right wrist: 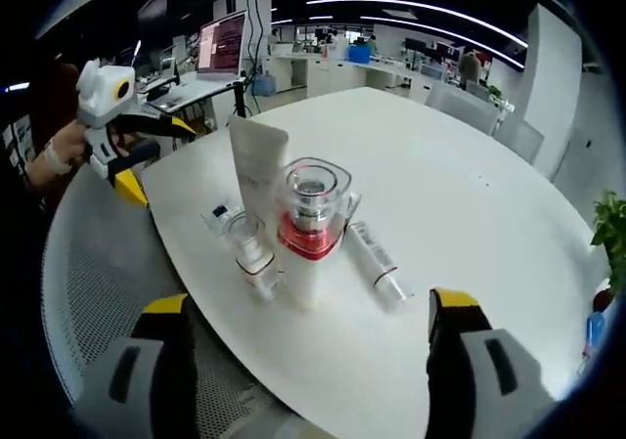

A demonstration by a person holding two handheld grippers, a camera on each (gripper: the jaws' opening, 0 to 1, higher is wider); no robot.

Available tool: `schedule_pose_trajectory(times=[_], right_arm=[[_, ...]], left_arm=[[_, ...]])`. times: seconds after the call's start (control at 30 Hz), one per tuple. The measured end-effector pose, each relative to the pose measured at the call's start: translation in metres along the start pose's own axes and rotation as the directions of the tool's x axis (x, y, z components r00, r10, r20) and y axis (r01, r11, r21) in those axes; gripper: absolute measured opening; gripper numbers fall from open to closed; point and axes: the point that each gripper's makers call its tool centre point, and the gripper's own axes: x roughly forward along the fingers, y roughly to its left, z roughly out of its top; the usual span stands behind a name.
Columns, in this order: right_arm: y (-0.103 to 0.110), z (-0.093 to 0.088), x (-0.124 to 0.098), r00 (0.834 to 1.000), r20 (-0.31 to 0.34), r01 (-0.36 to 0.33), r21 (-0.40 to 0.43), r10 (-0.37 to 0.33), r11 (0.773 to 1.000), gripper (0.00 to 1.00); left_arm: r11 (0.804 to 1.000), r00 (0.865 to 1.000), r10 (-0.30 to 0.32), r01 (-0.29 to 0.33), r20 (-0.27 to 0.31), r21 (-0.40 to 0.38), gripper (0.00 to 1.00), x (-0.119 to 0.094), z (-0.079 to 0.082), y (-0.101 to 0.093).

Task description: Arrange the skincare products in the storage area until every visible bottle or jar stands upright without overlapping.

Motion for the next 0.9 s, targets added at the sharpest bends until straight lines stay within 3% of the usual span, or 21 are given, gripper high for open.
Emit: schedule_pose_trajectory(times=[0.9], right_arm=[[-0.033, -0.007, 0.022, 0.997, -0.064, -0.047, -0.040, 0.044, 0.998, 1.00]], left_arm=[[1.000, 0.999, 0.011, -0.010, 0.035, -0.027, 0.97, -0.005, -0.002, -0.005]])
